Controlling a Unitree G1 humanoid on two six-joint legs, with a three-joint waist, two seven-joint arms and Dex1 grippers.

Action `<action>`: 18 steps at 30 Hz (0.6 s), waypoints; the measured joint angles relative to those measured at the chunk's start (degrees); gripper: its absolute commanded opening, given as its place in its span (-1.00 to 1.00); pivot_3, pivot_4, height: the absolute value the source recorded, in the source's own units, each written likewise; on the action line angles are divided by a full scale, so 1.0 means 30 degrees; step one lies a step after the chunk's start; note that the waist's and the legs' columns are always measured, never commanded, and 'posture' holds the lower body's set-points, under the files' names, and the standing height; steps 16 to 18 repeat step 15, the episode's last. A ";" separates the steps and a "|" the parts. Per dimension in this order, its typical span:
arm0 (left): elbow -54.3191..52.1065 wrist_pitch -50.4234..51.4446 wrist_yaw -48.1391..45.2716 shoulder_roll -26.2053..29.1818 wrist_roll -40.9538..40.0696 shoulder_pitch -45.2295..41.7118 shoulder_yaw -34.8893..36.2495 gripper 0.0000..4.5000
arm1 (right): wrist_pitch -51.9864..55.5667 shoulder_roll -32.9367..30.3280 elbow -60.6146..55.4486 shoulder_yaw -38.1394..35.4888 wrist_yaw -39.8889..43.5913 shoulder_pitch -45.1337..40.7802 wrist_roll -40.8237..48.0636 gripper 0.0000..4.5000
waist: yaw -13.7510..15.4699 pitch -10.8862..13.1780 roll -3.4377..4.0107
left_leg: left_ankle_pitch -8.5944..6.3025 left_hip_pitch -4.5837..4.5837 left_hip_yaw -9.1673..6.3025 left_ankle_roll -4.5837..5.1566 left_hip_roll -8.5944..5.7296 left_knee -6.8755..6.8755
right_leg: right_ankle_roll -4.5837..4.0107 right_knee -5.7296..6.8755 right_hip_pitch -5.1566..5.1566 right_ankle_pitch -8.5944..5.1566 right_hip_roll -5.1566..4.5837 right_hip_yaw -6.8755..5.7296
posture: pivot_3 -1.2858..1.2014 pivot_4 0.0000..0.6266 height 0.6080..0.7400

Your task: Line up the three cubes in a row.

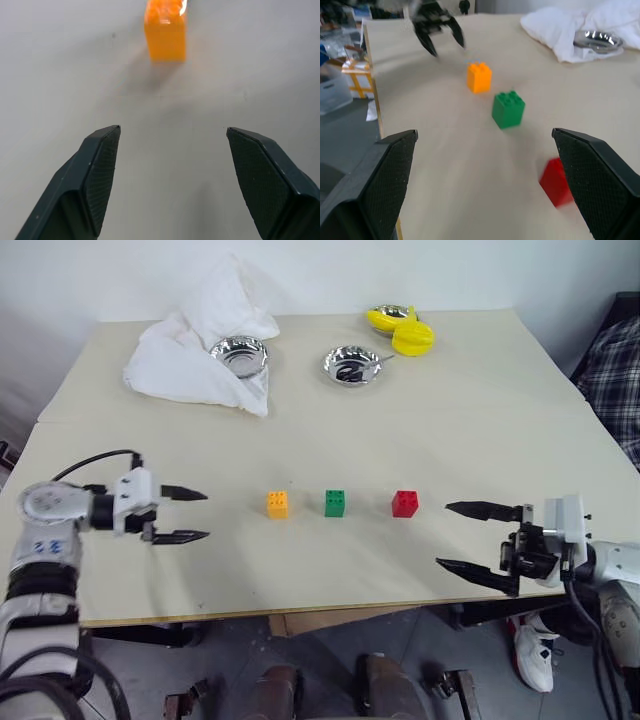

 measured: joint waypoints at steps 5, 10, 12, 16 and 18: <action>-0.7438 0.3138 0.1536 0.1078 -0.2351 0.8701 0.4266 0.61 | -0.2054 -0.1909 0.5546 -0.0053 0.2970 -0.1758 -0.1328 1.00 | -0.0013 0.0012 0.0033 | -0.0016 0.0022 0.0019 0.0024 0.0003 -0.0026 | -0.0010 -0.0049 0.0023 -0.0005 -0.0014 0.0041 | 0.03 -0.52 1.00; -1.2642 0.5938 0.4244 0.0420 -0.3751 1.3417 0.7287 0.61 | -0.4678 -0.3046 1.1110 0.0008 0.4558 -0.4047 -0.2791 1.00 | 0.0312 0.0033 0.0084 | 0.0007 0.0071 -0.0039 -0.0033 0.0043 -0.0028 | -0.0045 -0.0157 0.0123 -0.0010 -0.0005 0.0048 | 0.03 -0.52 1.00; -1.3587 0.6306 0.4852 0.0282 -0.3864 1.3970 0.7682 0.61 | -0.5214 -0.3046 1.2049 0.0149 0.4631 -0.4643 -0.3065 1.00 | 0.0380 0.0025 0.0125 | 0.0011 0.0097 -0.0034 -0.0041 0.0048 -0.0036 | -0.0058 -0.0157 0.0137 -0.0006 -0.0001 0.0054 | 0.03 -0.52 1.00; -1.4221 0.6593 0.5642 -0.0081 -0.3891 1.4421 0.7942 0.61 | -0.5791 -0.3030 1.3101 0.0523 0.4701 -0.4948 -0.3347 1.00 | 0.0417 0.0012 0.0176 | 0.0008 0.0103 -0.0035 -0.0044 0.0048 -0.0045 | -0.0061 -0.0157 0.0141 -0.0007 0.0000 0.0050 | 0.03 -0.52 1.00; -1.4221 0.6593 0.5642 -0.0081 -0.3891 1.4421 0.7942 0.61 | -0.5791 -0.3030 1.3101 0.0523 0.4701 -0.4948 -0.3347 1.00 | 0.0417 0.0012 0.0176 | 0.0008 0.0103 -0.0035 -0.0044 0.0048 -0.0045 | -0.0061 -0.0157 0.0141 -0.0007 0.0000 0.0050 | 0.03 -0.52 1.00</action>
